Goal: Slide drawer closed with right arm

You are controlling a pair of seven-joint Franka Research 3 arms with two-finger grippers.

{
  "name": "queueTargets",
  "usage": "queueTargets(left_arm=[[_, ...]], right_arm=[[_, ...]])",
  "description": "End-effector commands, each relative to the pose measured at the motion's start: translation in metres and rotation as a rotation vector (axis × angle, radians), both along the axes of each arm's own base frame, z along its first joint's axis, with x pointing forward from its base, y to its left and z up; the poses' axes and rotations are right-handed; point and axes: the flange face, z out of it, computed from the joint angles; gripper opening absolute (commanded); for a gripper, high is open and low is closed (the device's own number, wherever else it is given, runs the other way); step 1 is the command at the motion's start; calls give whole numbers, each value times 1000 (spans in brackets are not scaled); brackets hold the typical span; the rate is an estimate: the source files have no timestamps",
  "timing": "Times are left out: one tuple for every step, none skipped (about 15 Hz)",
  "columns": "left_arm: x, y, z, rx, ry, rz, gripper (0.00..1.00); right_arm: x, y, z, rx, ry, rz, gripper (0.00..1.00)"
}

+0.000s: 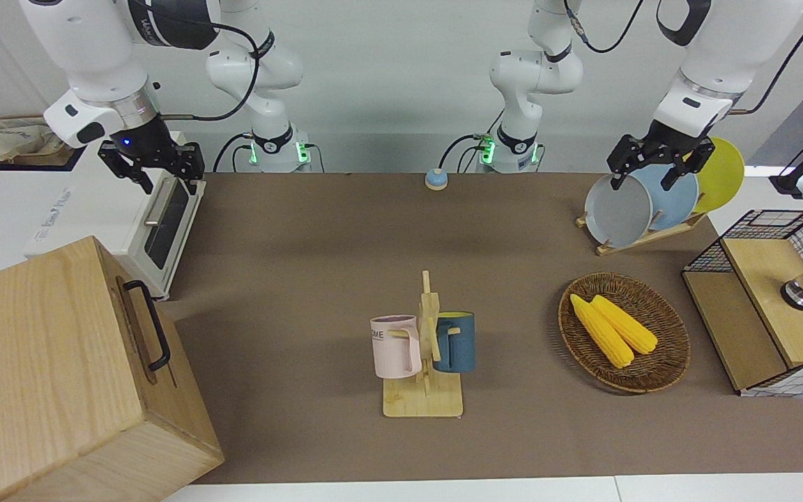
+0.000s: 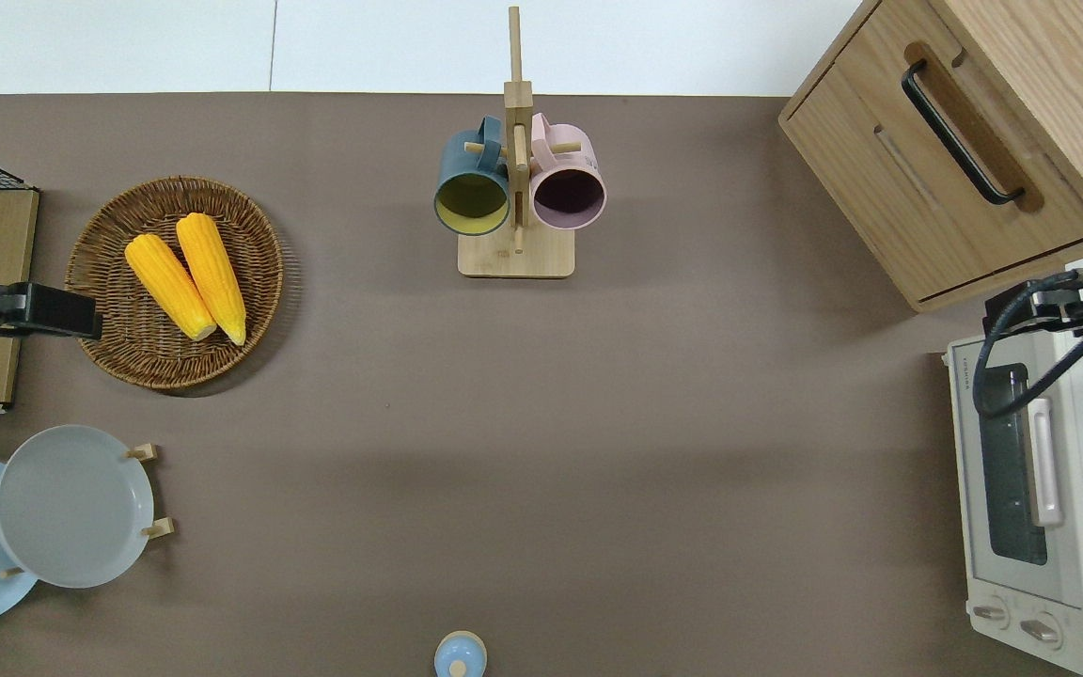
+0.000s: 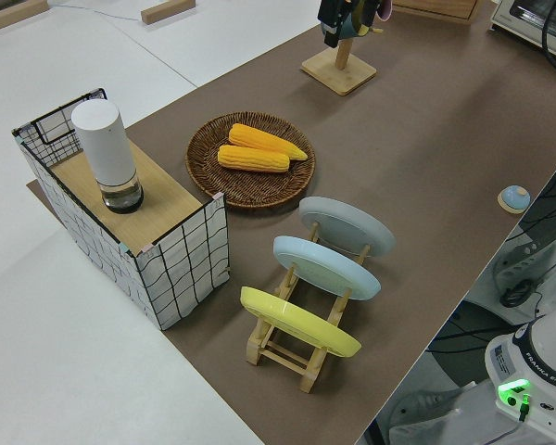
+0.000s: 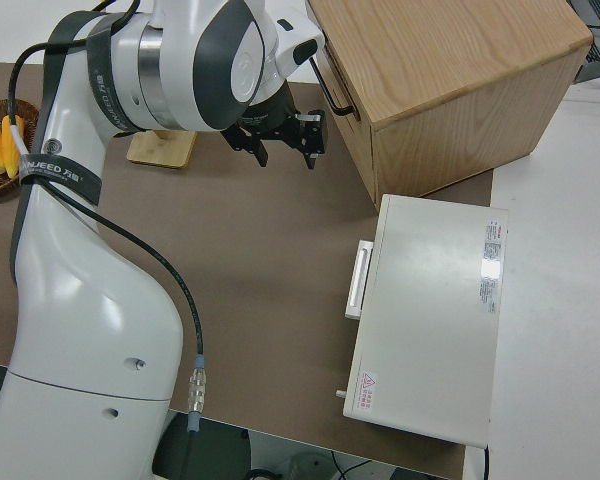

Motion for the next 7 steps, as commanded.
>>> queueTargets(left_arm=[[4, 0, 3, 17, -9, -6, 998], [4, 0, 3, 17, -9, -6, 995], [4, 0, 3, 17, -9, -6, 998], [4, 0, 3, 17, -9, -6, 995], [4, 0, 3, 18, -9, -6, 995], [4, 0, 3, 17, -9, -6, 995], [4, 0, 3, 17, -9, -6, 995]], right_arm=[[-2, 2, 4, 31, -13, -39, 990], [-2, 4, 4, 31, -14, -39, 990], [-1, 4, 4, 28, -13, -45, 990], [-2, 4, 3, 28, -12, -47, 990], [-2, 4, 3, 28, -12, -47, 990], [-1, 4, 4, 25, -13, -47, 990], [-1, 4, 4, 24, -13, -45, 990]])
